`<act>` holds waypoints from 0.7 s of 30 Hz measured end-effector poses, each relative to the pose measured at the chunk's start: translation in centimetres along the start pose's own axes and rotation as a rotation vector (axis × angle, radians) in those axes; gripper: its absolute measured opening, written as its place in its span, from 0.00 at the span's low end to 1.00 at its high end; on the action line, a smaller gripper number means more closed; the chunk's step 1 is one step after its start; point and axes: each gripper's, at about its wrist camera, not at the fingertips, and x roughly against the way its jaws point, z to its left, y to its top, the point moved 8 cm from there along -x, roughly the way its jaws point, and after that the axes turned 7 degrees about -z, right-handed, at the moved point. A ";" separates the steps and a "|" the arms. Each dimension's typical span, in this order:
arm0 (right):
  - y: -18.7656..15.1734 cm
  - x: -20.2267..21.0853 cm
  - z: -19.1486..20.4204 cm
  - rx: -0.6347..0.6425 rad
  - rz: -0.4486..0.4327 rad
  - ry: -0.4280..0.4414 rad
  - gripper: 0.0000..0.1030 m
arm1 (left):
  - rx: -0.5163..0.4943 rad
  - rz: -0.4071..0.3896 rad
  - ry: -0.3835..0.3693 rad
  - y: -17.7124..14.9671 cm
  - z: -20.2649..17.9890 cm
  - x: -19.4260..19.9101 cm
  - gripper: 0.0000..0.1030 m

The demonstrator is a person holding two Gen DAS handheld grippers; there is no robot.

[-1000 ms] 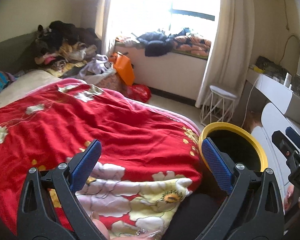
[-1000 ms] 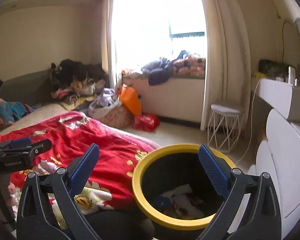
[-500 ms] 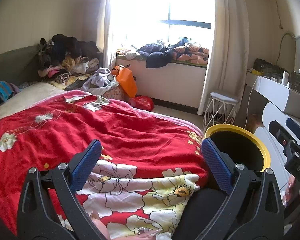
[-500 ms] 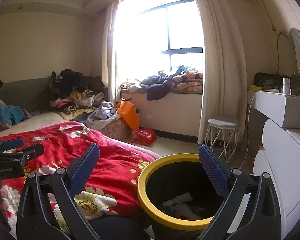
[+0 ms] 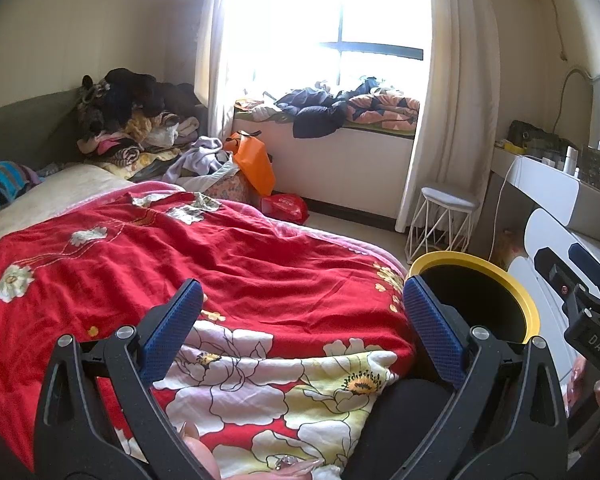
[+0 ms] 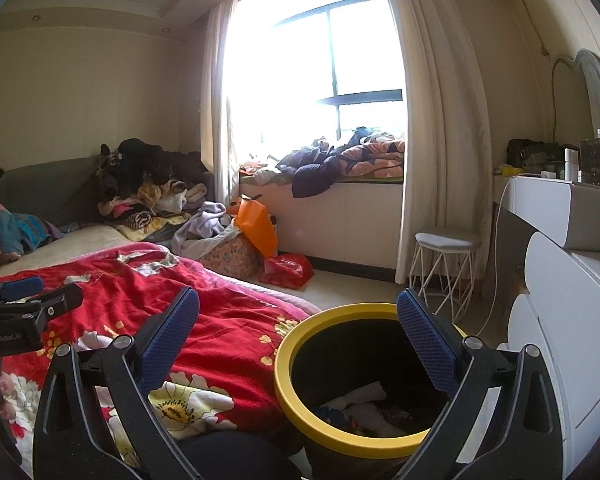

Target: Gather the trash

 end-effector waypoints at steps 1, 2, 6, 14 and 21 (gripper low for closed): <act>0.0 0.0 0.0 0.000 -0.001 -0.001 0.94 | 0.000 0.001 0.001 0.0 0.0 0.0 0.90; 0.0 0.0 0.0 -0.001 -0.001 0.000 0.94 | 0.000 0.001 0.000 0.0 0.0 0.0 0.90; -0.1 0.0 0.0 -0.002 0.000 -0.002 0.94 | 0.001 -0.003 -0.001 0.0 0.0 0.0 0.90; 0.0 0.1 0.0 -0.007 -0.002 -0.009 0.94 | 0.003 -0.003 -0.001 0.1 0.0 0.1 0.90; 0.0 0.1 0.0 -0.008 -0.002 -0.009 0.94 | 0.000 -0.005 0.006 0.2 -0.1 0.1 0.90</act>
